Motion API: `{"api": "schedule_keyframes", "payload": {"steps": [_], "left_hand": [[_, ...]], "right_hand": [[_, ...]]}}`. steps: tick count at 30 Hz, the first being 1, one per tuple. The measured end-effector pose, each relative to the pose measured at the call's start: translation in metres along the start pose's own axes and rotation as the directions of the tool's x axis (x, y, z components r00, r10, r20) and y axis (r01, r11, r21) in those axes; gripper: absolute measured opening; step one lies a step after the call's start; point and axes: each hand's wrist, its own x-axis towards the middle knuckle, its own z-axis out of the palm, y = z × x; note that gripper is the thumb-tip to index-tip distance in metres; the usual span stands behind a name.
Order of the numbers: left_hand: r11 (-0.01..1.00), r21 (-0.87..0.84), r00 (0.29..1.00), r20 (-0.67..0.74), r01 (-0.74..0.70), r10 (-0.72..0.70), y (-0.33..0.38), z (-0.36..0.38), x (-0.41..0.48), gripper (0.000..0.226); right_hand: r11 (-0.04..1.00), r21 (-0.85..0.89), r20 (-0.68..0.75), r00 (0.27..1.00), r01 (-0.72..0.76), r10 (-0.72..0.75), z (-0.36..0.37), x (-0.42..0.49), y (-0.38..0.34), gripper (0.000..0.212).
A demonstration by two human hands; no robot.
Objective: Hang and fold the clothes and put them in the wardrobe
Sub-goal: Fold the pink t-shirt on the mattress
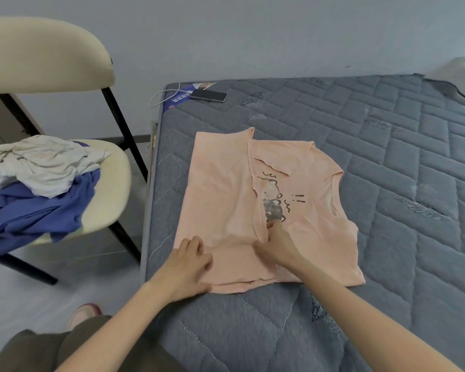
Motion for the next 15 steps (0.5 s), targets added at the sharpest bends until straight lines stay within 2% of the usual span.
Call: {"api": "schedule_keyframes", "payload": {"steps": [3,5,8,10,12,15], "left_hand": [[0.996,0.071,0.995,-0.079,-0.060,0.065,-0.006,0.007,-0.006,0.025],[0.995,0.063,0.995,-0.058,-0.083,0.086,-0.007,0.006,-0.009,0.021],[0.993,-0.089,0.997,0.020,-0.076,0.078,-0.007,-0.006,-0.013,0.026],[0.985,-0.157,0.994,0.070,-0.071,0.083,-0.008,-0.018,-0.013,0.020],[0.990,-0.124,0.982,0.168,-0.063,0.084,-0.009,-0.024,-0.015,0.014],[0.998,-0.037,0.961,0.271,-0.054,0.062,-0.005,-0.023,-0.013,0.017]], "right_hand": [[0.998,-0.041,0.024,0.999,-0.048,0.049,-0.001,-0.006,0.006,0.030],[1.000,-0.008,-0.014,1.000,-0.023,0.023,-0.003,-0.011,0.005,0.010],[0.971,0.232,-0.014,0.997,-0.066,0.071,-0.007,-0.014,0.004,0.031],[0.930,0.333,0.068,0.988,-0.152,0.137,-0.010,-0.018,0.007,0.023],[0.942,0.277,0.102,0.980,-0.191,0.169,-0.008,-0.019,0.018,0.026],[0.970,0.153,0.092,0.981,-0.186,0.174,-0.002,-0.024,0.028,0.032]]}}
